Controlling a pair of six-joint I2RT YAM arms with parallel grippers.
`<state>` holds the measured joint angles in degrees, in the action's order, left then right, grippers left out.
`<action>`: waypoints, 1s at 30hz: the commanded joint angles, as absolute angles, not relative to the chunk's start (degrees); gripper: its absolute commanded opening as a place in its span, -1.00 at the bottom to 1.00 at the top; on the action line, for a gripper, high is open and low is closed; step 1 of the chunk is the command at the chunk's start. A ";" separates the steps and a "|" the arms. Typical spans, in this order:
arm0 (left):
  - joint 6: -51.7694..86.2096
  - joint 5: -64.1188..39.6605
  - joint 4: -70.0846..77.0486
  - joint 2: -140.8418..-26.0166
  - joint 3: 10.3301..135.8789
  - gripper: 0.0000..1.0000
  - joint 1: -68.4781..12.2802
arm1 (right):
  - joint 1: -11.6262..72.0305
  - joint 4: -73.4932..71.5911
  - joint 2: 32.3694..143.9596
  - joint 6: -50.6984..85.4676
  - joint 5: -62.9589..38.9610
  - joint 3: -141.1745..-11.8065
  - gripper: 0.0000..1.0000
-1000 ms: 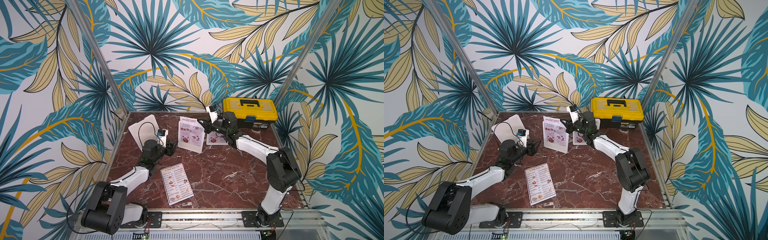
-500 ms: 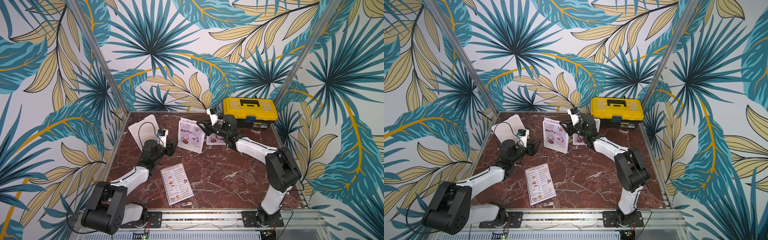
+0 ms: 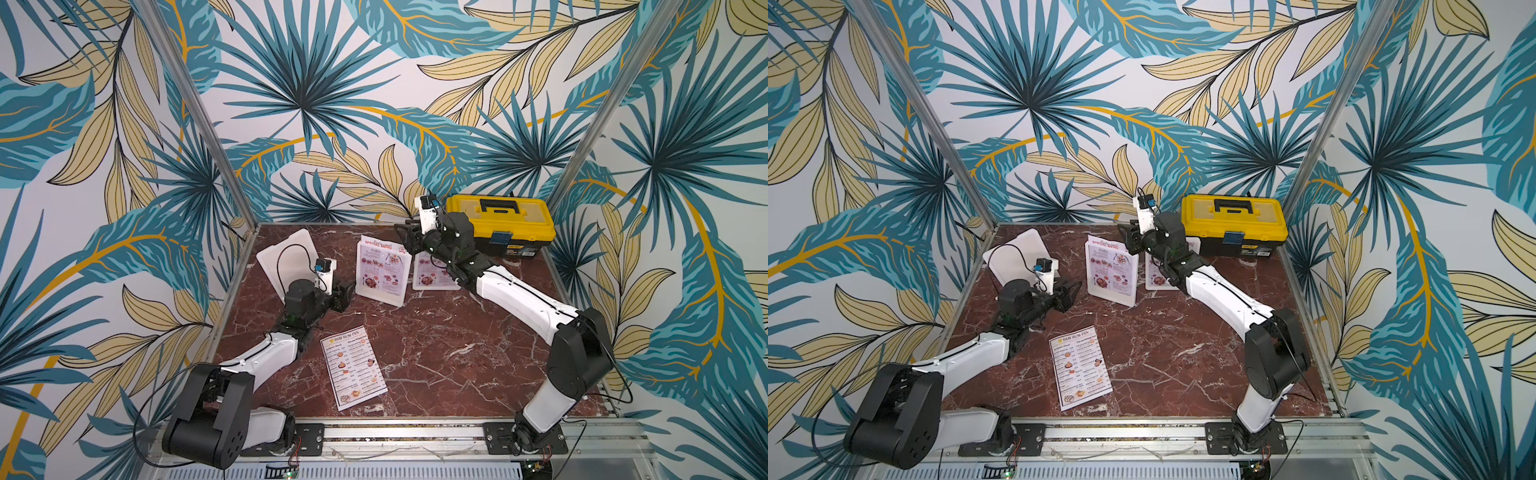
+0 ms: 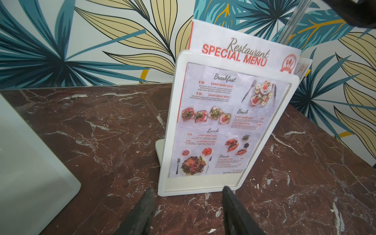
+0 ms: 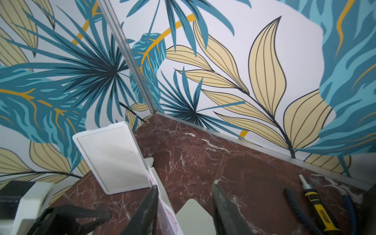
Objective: Insert the menus into the narrow rack
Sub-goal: Insert the menu into the narrow rack.
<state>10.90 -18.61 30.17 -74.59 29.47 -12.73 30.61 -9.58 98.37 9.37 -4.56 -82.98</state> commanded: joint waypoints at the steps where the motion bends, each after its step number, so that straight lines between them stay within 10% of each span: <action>1: 10.28 -18.18 31.22 -74.27 29.09 0.07 -13.07 | 32.77 0.94 100.98 8.15 8.10 -86.66 -0.11; 30: 10.28 -18.19 31.27 -74.18 29.06 0.08 -13.05 | 38.21 9.91 109.69 5.08 19.41 -94.84 -0.09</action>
<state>10.87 -18.59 30.17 -74.59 29.47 -12.82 37.67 9.76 108.22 5.52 18.13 -95.31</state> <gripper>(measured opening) 0.537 0.455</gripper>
